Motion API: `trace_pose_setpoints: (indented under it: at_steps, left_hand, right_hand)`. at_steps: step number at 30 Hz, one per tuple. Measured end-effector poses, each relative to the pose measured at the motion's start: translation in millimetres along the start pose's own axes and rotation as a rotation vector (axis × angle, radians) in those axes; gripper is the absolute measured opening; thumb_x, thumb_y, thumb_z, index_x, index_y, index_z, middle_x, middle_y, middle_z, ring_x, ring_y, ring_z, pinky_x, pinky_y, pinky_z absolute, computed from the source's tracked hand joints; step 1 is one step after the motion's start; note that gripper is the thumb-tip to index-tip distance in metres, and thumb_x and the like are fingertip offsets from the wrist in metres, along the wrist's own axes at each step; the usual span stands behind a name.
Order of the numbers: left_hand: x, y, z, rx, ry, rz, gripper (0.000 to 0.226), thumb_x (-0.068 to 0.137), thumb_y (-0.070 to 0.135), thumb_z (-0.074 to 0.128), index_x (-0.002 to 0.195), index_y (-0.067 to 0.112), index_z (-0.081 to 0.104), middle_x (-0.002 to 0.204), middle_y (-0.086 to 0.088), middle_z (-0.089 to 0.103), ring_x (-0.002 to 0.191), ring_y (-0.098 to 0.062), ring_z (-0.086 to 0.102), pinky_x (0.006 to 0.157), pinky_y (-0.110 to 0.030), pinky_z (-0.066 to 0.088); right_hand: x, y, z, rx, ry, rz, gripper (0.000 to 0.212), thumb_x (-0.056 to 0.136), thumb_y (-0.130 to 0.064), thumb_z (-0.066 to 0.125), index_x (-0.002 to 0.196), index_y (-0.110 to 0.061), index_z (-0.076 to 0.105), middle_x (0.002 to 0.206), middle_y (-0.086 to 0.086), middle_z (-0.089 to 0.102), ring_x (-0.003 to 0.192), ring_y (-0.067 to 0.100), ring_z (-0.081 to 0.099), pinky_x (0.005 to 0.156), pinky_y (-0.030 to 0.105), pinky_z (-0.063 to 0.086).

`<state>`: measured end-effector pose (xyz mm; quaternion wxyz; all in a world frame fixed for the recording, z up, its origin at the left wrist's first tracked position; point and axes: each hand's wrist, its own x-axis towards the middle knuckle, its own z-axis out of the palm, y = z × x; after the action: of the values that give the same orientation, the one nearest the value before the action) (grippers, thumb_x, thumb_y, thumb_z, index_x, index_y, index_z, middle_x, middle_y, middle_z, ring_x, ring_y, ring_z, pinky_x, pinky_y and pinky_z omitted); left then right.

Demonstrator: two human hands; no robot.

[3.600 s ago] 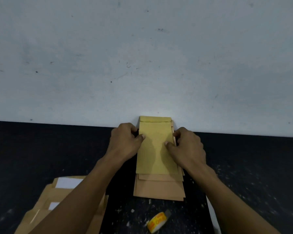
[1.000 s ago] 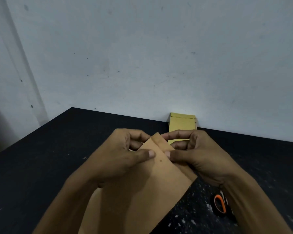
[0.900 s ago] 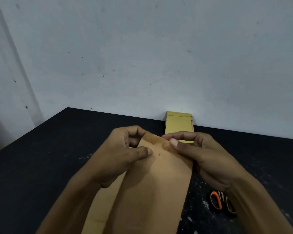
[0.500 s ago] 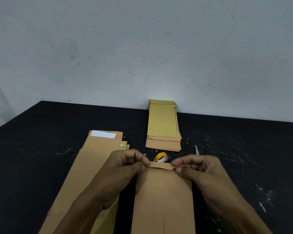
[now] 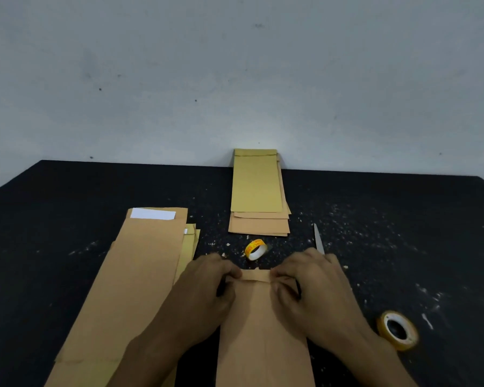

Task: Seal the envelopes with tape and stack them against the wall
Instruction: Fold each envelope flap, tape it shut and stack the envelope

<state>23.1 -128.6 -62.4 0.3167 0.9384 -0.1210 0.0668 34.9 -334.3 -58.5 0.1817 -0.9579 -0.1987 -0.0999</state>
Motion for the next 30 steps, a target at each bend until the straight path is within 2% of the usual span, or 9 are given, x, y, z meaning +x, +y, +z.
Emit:
trace_pose_setpoints:
  at_steps: [7, 11, 14, 16, 18, 20, 22, 26, 30]
  left_hand:
    - [3, -1, 5, 0.122, 0.002, 0.041, 0.022, 0.092, 0.021, 0.063, 0.112, 0.026, 0.073, 0.100, 0.014, 0.044, 0.095, -0.004, 0.045, 0.075, -0.020, 0.046]
    - [10, 3, 1, 0.141, -0.007, -0.017, 0.013, 0.092, 0.026, 0.064, 0.100, 0.027, 0.075, 0.096, 0.013, 0.049, 0.091, -0.005, 0.048, 0.074, -0.022, 0.045]
    - [24, 16, -4, 0.061, 0.133, -0.052, 0.007, 0.092, 0.027, 0.066, 0.089, 0.025, 0.072, 0.089, 0.009, 0.058, 0.082, -0.005, 0.055, 0.069, -0.019, 0.043]
    - [39, 26, -7, -0.078, 0.192, -0.125, 0.019, 0.094, 0.027, 0.065, 0.082, 0.014, 0.071, 0.078, 0.002, 0.066, 0.073, -0.005, 0.060, 0.061, -0.016, 0.042]
    - [59, 31, -6, -0.141, 0.108, -0.251, 0.037, 0.095, 0.034, 0.063, 0.076, 0.003, 0.068, 0.071, -0.007, 0.067, 0.068, -0.017, 0.062, 0.061, -0.026, 0.043]
    - [77, 34, -3, -0.175, -0.068, -0.387, 0.049, 0.093, 0.045, 0.063, 0.069, 0.002, 0.059, 0.065, -0.011, 0.056, 0.063, -0.026, 0.054, 0.062, -0.030, 0.040]
    - [88, 40, -1, -0.180, -0.221, -0.489, 0.046, 0.091, 0.046, 0.066, 0.066, 0.010, 0.052, 0.064, -0.007, 0.047, 0.063, -0.021, 0.048, 0.060, -0.027, 0.036]
    - [103, 58, 2, -0.126, -0.387, -0.560, 0.030, 0.093, 0.037, 0.067, 0.079, 0.011, 0.060, 0.077, -0.004, 0.059, 0.072, -0.014, 0.051, 0.057, -0.028, 0.036]
    - [116, 68, 2, -0.081, -0.501, -0.672, 0.041, 0.097, 0.036, 0.061, 0.063, 0.016, 0.052, 0.065, -0.002, 0.052, 0.063, -0.015, 0.047, 0.061, -0.028, 0.041]
  right_hand:
    - [-7, 8, 12, -0.065, 0.122, -0.045, 0.035, 0.086, -0.037, 0.043, 0.085, -0.028, 0.077, 0.091, -0.013, 0.059, 0.085, 0.010, 0.052, 0.069, 0.028, 0.041]
    - [-7, 9, 16, -0.058, 0.153, -0.057, 0.035, 0.087, -0.037, 0.042, 0.086, -0.027, 0.076, 0.085, -0.012, 0.060, 0.080, 0.011, 0.053, 0.070, 0.028, 0.038]
    - [-8, 10, 18, -0.044, 0.152, -0.050, 0.035, 0.088, -0.036, 0.043, 0.088, -0.026, 0.076, 0.085, -0.011, 0.059, 0.080, 0.011, 0.053, 0.071, 0.029, 0.039]
    - [-8, 10, 19, -0.031, 0.140, -0.046, 0.033, 0.088, -0.035, 0.045, 0.091, -0.026, 0.077, 0.087, -0.010, 0.059, 0.081, 0.011, 0.053, 0.072, 0.030, 0.038]
    - [-8, 10, 19, -0.023, 0.137, -0.041, 0.028, 0.088, -0.032, 0.050, 0.092, -0.026, 0.077, 0.087, -0.009, 0.059, 0.081, 0.011, 0.053, 0.073, 0.029, 0.037]
    - [-8, 9, 19, -0.019, 0.131, -0.037, 0.026, 0.087, -0.032, 0.052, 0.092, -0.026, 0.077, 0.087, -0.009, 0.058, 0.081, 0.012, 0.052, 0.072, 0.029, 0.036]
    - [-9, 9, 20, -0.009, 0.123, -0.030, 0.025, 0.087, -0.032, 0.052, 0.092, -0.026, 0.077, 0.087, -0.009, 0.058, 0.082, 0.012, 0.052, 0.072, 0.030, 0.037]
    - [-8, 9, 20, 0.001, 0.121, -0.016, 0.024, 0.086, -0.032, 0.053, 0.091, -0.026, 0.075, 0.088, -0.009, 0.058, 0.082, 0.012, 0.051, 0.071, 0.030, 0.036]
    - [-8, 9, 20, -0.004, 0.108, -0.009, 0.021, 0.088, -0.031, 0.055, 0.092, -0.026, 0.075, 0.089, -0.009, 0.058, 0.084, 0.012, 0.049, 0.071, 0.031, 0.036]
